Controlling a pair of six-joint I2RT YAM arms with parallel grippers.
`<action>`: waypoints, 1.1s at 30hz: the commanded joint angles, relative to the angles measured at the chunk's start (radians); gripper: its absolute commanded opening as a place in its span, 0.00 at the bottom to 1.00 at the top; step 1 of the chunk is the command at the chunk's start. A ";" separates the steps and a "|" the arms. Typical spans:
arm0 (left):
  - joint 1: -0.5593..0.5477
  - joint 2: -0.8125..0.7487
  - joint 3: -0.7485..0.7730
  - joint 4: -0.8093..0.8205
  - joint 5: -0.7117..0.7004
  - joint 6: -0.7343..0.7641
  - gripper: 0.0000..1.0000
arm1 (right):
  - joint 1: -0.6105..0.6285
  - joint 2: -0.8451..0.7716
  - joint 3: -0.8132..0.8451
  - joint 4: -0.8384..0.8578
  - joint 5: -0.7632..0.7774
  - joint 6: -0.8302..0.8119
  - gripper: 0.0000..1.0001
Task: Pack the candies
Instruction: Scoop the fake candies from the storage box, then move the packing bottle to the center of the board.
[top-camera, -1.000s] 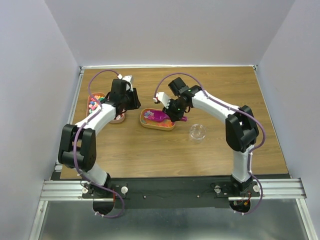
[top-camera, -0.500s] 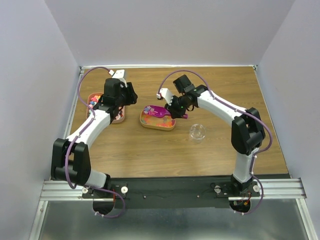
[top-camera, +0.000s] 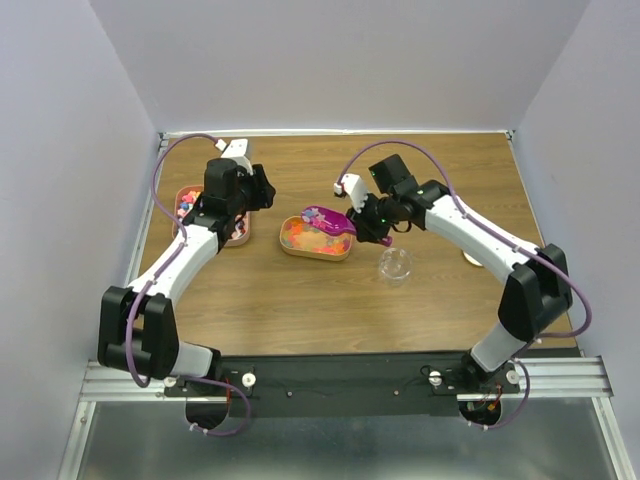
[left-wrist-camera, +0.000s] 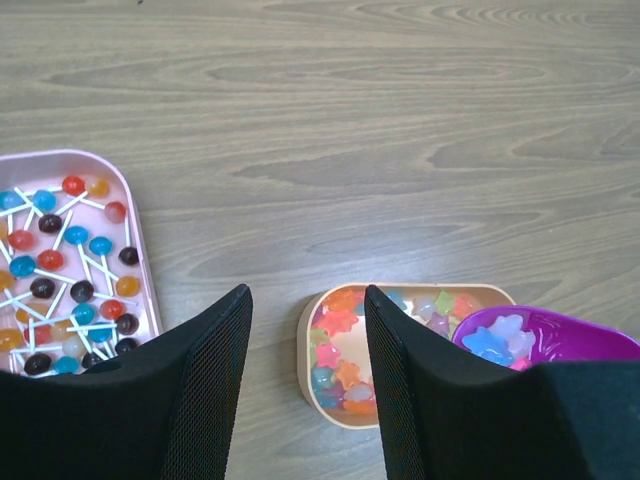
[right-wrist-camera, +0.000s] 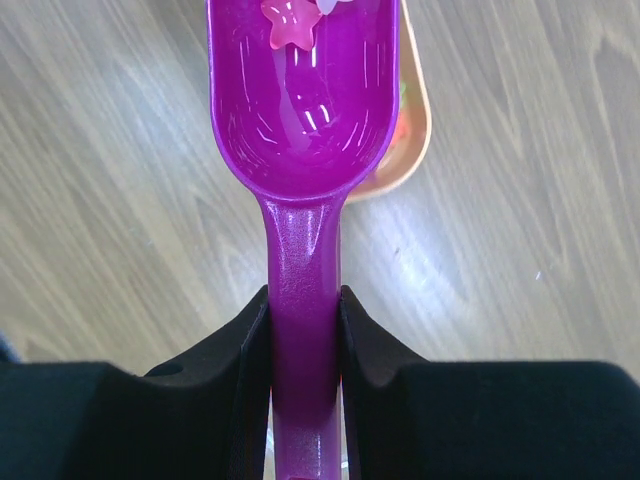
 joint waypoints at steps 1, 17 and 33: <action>-0.022 -0.038 -0.017 0.040 0.035 0.036 0.57 | -0.005 -0.105 -0.082 0.015 0.060 0.135 0.01; -0.234 -0.059 -0.041 0.060 0.025 0.132 0.59 | -0.046 -0.312 -0.246 0.027 0.349 0.408 0.01; -0.643 0.289 0.270 -0.164 -0.068 -0.018 0.59 | -0.260 -0.323 -0.329 0.234 0.402 0.390 0.01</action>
